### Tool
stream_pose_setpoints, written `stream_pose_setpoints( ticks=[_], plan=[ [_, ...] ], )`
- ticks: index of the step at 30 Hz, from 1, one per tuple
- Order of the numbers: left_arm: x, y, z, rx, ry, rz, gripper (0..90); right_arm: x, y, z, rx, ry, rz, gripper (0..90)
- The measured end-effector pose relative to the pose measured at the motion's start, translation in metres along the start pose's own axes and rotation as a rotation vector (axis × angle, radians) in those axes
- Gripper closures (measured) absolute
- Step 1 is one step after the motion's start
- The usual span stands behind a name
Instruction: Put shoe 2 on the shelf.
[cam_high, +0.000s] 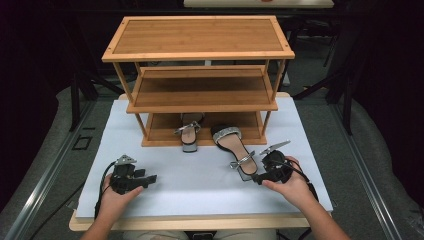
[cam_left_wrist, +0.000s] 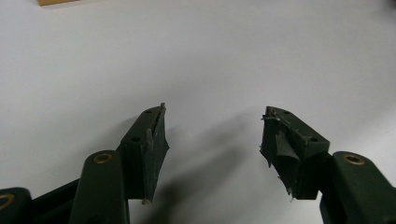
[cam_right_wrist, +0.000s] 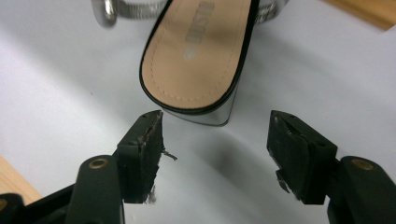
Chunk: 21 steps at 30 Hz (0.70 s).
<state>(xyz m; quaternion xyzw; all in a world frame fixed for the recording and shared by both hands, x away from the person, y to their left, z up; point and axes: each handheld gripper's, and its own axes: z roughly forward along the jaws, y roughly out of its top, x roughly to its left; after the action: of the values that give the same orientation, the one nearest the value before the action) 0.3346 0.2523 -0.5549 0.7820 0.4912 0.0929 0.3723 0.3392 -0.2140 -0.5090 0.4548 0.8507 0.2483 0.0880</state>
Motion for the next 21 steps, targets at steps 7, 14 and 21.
stream_pose_setpoints(
  ticks=[7,14,21],
  plan=[
    [0.001,0.000,0.000,-0.002,0.000,0.001,39.9,-0.004,-0.001,0.015,0.000,0.048,0.023,34.8],
    [0.001,-0.001,-0.001,-0.004,-0.002,-0.001,39.9,-0.001,0.003,0.027,-0.020,0.081,-0.002,35.2],
    [0.002,-0.001,-0.001,-0.005,-0.003,-0.005,39.8,0.001,0.009,0.034,-0.045,0.091,-0.041,33.5]
  ],
)
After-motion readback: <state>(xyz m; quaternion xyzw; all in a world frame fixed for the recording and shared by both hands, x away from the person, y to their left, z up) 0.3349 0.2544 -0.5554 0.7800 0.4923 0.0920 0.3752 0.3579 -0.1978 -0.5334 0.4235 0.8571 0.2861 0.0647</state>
